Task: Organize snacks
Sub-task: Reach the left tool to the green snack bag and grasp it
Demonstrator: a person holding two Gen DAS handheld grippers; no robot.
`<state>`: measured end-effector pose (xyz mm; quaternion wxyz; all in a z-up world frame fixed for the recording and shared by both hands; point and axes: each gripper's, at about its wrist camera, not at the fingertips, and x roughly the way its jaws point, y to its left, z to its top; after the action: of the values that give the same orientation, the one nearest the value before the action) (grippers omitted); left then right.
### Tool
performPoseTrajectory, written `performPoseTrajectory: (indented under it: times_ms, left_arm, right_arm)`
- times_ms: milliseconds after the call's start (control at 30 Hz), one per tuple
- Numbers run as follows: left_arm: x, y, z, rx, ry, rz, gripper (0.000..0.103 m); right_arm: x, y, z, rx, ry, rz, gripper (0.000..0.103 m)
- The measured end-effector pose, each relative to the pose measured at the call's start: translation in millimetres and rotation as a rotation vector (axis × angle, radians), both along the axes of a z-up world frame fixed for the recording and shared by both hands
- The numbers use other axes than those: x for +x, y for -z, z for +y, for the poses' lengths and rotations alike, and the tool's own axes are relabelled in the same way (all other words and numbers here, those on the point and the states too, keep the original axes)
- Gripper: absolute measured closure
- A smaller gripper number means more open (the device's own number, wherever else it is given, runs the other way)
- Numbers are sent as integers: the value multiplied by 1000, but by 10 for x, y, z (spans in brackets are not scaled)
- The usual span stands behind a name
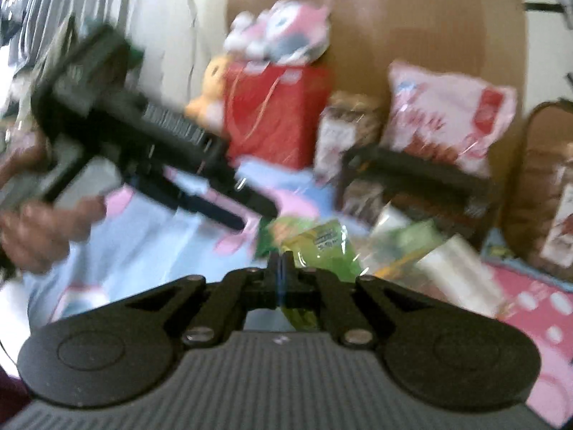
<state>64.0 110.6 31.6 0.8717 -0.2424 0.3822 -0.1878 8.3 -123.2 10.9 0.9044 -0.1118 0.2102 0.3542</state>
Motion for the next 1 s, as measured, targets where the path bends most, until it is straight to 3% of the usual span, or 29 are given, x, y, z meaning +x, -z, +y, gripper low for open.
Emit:
performPoseTrajectory:
  times_ms: [100,200,333,433,500,667,767,833,900,967,1000]
  left_arm:
    - [-47,48,-21,2,35,10,51]
    - [-72,92,-58,6,57,13,39]
    - [-27,181,-131,-13,81,50,38]
    - [-23,188,-206,-12,96,40,28]
    - [-32,190,-263,-4,105,31,28]
    - [-100,203,-410,33,113,-17,29]
    - [-154,215,-430,44,101,-47,29]
    - [-157,222,-382,19,85,-41,37]
    - [-143,212,-316,-21,84,-28,54]
    - [-111,169,-275,-146,156,-24,65]
    - [-100,128,-293,-195,189,-27,65]
  right_arm:
    - [-28,59,-39,26,-36,90,63]
    - [-71,-33,-255,112,-35,124,59]
    - [56,-57,-608,203,94,223,58]
    - [199,26,-784,235,200,298,58]
    - [263,93,-815,255,210,332,58]
    - [303,102,-547,249,141,333,60]
    - [163,76,-395,182,148,255,66]
    - [155,73,-384,182,156,242,69]
    - [176,71,-437,211,166,251,71]
    - [175,35,-505,238,176,236,80]
    - [184,2,-524,263,158,238,84]
